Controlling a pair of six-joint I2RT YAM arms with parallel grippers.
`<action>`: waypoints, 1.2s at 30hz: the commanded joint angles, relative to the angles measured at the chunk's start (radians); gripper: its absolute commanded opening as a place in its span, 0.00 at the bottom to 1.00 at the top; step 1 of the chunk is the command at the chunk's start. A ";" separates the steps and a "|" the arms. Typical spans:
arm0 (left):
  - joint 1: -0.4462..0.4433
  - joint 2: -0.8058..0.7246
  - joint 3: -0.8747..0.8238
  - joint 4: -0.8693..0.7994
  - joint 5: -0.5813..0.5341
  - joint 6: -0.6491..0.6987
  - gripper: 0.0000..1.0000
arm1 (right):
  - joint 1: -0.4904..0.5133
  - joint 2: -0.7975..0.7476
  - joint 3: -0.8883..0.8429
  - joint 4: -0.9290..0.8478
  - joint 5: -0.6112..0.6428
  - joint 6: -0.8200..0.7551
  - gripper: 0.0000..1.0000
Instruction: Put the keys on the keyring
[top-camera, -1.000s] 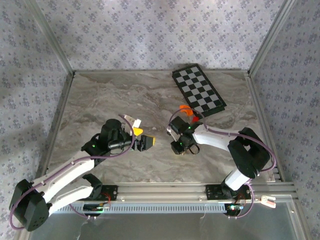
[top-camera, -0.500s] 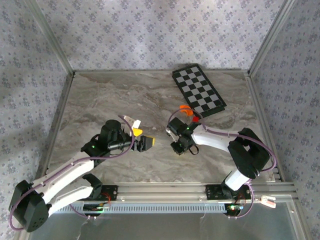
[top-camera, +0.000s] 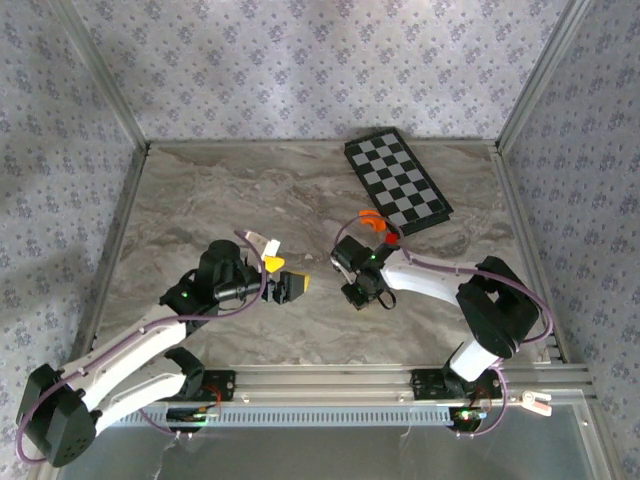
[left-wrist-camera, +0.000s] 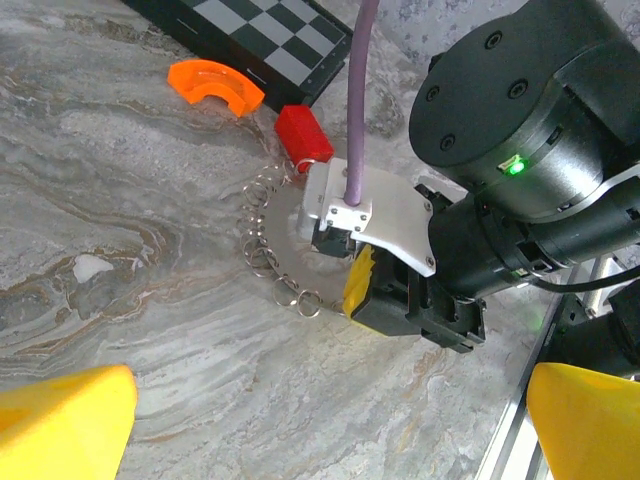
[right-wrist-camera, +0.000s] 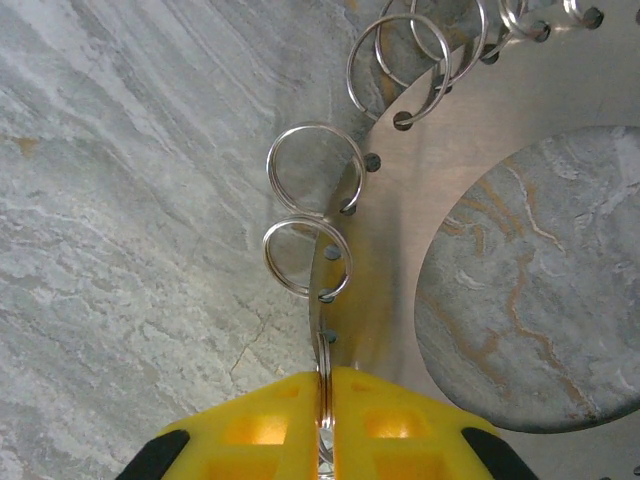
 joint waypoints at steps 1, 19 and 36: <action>-0.004 -0.021 0.004 0.006 -0.008 0.012 1.00 | 0.009 0.021 0.020 -0.017 0.013 0.012 0.14; -0.004 -0.042 0.001 -0.004 -0.014 0.020 1.00 | 0.013 -0.006 0.027 -0.038 0.040 0.020 0.07; -0.006 -0.120 0.005 -0.011 0.021 0.029 0.99 | 0.051 -0.480 -0.137 0.088 0.034 -0.070 0.00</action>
